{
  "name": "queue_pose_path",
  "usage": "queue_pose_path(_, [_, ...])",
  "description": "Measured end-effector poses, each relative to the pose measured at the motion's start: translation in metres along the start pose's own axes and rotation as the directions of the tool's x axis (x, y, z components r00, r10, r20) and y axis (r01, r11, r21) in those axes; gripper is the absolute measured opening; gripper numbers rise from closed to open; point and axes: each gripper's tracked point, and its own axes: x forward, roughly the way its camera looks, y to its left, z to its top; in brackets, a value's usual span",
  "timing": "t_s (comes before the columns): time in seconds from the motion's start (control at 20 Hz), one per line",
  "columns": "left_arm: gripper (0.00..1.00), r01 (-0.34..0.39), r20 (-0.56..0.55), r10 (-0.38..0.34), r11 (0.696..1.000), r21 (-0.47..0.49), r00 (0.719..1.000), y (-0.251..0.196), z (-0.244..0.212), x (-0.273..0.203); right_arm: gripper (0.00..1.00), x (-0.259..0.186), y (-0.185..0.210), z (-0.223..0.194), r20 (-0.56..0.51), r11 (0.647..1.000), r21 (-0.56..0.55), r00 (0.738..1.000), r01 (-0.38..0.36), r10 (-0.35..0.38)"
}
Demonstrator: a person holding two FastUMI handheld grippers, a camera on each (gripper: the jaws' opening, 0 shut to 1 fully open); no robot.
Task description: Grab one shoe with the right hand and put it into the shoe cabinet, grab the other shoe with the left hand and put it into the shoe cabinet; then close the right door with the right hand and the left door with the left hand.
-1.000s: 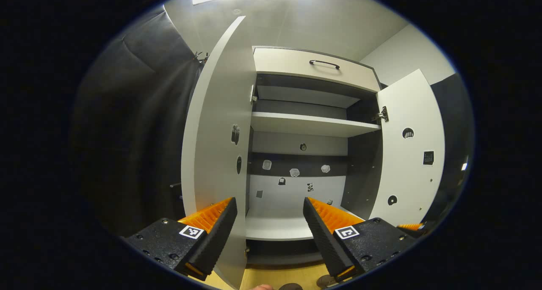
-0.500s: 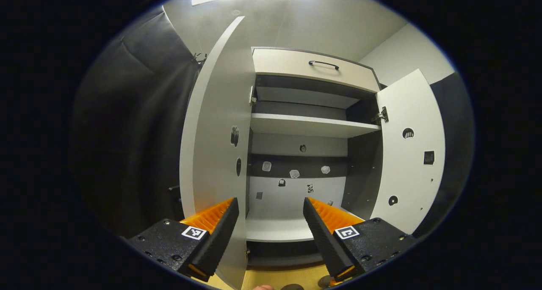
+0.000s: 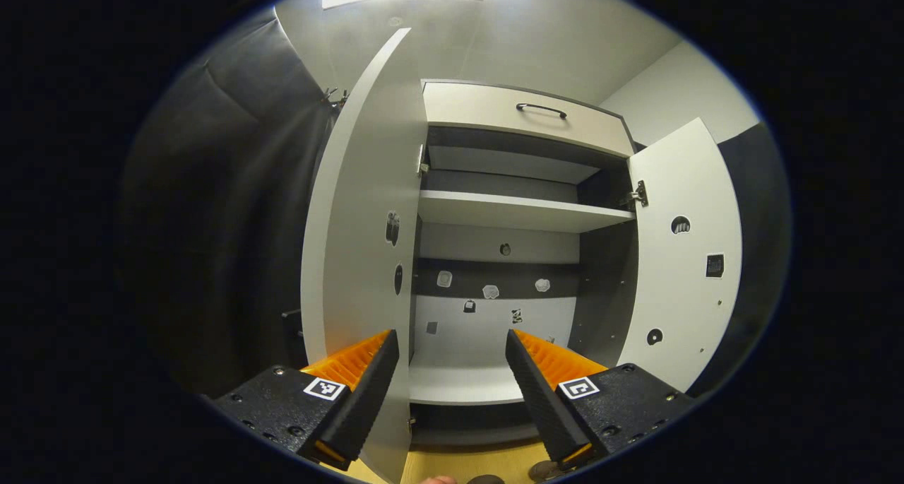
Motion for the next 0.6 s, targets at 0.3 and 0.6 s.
queue_pose_path(0.3, [0.93,-0.009,-0.001,0.009,1.000,0.007,1.000,0.001,0.000,0.001,0.59,0.015,-0.012,-0.013,-0.066,0.995,-0.061,0.995,0.075,-0.079])
queue_pose_path(0.6, [0.93,-0.019,0.003,0.019,1.000,0.015,1.000,0.001,-0.001,0.001,0.07,0.020,-0.014,-0.015,-0.066,0.994,-0.052,0.993,0.092,-0.095])
